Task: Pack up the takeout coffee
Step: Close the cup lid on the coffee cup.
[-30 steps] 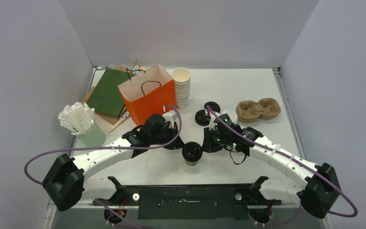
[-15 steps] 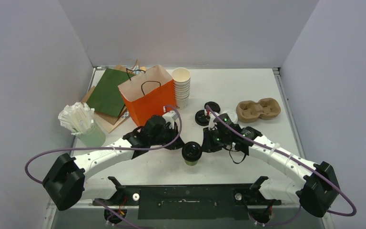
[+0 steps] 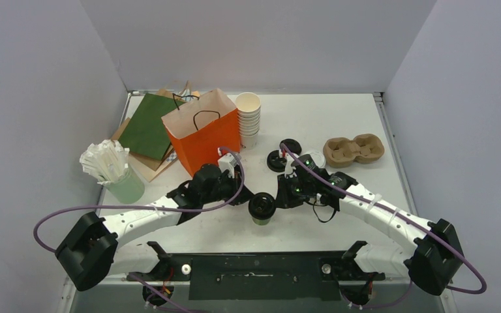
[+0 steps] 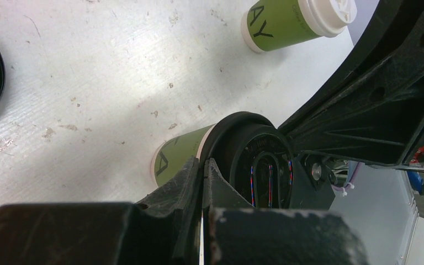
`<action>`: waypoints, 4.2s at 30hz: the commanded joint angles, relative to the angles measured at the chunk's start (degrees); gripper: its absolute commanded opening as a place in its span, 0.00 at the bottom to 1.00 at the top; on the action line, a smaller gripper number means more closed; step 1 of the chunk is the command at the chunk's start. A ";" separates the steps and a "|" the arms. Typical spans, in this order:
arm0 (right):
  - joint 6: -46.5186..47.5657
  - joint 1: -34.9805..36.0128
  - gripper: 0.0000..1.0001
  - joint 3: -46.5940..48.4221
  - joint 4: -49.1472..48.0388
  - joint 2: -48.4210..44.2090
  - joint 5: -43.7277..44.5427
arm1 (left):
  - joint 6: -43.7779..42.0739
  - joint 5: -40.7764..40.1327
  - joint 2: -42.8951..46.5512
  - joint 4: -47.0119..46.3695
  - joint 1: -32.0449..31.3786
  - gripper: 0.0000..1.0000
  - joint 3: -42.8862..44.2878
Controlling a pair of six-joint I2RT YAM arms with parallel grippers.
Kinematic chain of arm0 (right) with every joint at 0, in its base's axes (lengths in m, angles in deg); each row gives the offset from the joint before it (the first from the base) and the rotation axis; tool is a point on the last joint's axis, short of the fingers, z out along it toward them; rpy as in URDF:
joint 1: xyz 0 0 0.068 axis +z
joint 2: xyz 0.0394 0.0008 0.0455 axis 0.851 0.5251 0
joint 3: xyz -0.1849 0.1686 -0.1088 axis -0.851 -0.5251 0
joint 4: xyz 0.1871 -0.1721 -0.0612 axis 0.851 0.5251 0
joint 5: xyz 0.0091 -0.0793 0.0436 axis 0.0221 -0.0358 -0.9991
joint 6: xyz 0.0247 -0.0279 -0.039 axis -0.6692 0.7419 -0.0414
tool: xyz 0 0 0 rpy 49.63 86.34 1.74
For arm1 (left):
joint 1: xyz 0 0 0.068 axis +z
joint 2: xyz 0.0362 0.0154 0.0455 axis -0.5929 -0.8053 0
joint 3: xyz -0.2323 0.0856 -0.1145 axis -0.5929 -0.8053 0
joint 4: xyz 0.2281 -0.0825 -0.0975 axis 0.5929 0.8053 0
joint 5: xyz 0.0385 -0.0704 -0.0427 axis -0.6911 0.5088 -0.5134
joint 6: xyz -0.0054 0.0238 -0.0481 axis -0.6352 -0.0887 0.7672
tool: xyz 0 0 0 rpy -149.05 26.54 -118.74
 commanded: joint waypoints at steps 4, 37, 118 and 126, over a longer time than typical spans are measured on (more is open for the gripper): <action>1.28 0.89 0.08 0.32 0.54 3.06 3.14 | -0.50 1.06 -4.13 9.17 -1.96 0.00 -1.36; 1.22 0.63 0.10 6.21 3.00 0.04 4.23 | -6.84 -2.66 -0.75 26.71 -1.73 0.27 20.53; -5.38 0.45 0.55 -0.97 7.18 -11.83 18.40 | -7.07 8.49 -5.25 14.40 7.61 0.26 14.82; -13.95 0.97 0.31 -5.27 -0.13 -17.83 9.57 | -6.97 12.22 -8.95 11.78 7.94 0.20 16.43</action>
